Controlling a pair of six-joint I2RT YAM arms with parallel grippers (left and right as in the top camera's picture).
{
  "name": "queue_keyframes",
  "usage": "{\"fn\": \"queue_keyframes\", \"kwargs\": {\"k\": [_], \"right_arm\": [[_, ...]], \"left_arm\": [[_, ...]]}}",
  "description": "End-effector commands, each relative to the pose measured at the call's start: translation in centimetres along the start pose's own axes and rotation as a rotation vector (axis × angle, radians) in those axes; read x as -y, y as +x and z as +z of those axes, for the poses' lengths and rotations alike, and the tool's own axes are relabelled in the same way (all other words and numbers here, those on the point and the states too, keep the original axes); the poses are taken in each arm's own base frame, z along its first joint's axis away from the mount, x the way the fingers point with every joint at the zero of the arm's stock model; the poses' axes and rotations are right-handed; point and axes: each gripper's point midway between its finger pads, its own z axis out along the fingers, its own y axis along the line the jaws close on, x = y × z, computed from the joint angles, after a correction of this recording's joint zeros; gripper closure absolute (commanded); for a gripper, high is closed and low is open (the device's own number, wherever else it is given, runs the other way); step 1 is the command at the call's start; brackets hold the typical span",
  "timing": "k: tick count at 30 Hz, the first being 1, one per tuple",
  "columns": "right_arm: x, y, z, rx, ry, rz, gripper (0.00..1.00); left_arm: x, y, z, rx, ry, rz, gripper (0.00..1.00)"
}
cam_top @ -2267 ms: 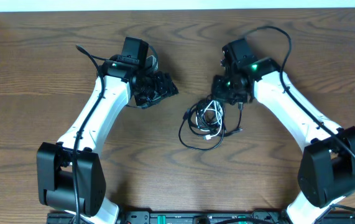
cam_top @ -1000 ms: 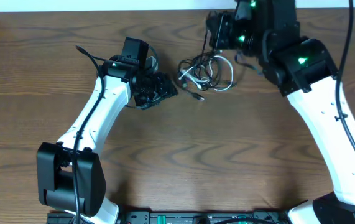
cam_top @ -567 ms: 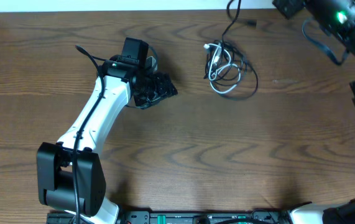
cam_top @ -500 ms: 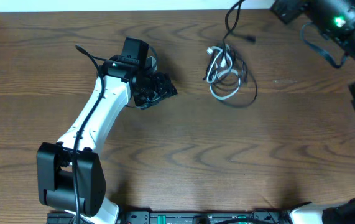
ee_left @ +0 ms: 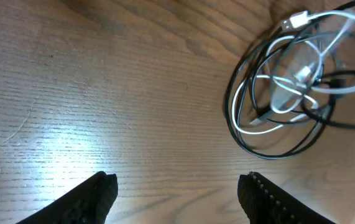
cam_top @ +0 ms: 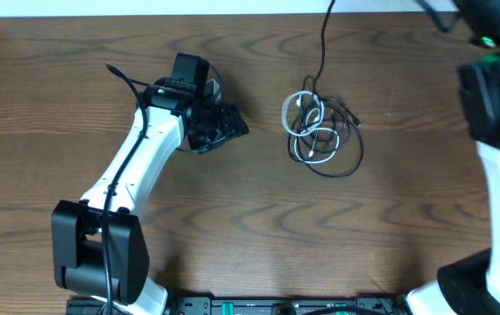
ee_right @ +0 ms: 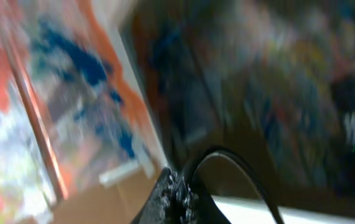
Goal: Untangle cables
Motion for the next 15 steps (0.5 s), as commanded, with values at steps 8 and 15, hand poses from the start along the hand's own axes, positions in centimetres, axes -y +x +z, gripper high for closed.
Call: {"fn": "queue_keyframes", "kwargs": {"k": [8,15], "right_arm": [[11.0,11.7,-3.6,-0.429,0.487,0.029,0.99],[18.0,17.2,-10.1,-0.692,0.837,-0.003,0.99]], "left_arm": [[-0.4,0.0,0.0,-0.003,-0.014,0.006,0.31],[-0.5,0.2,0.0,-0.009,-0.018,0.003,0.32]]}}
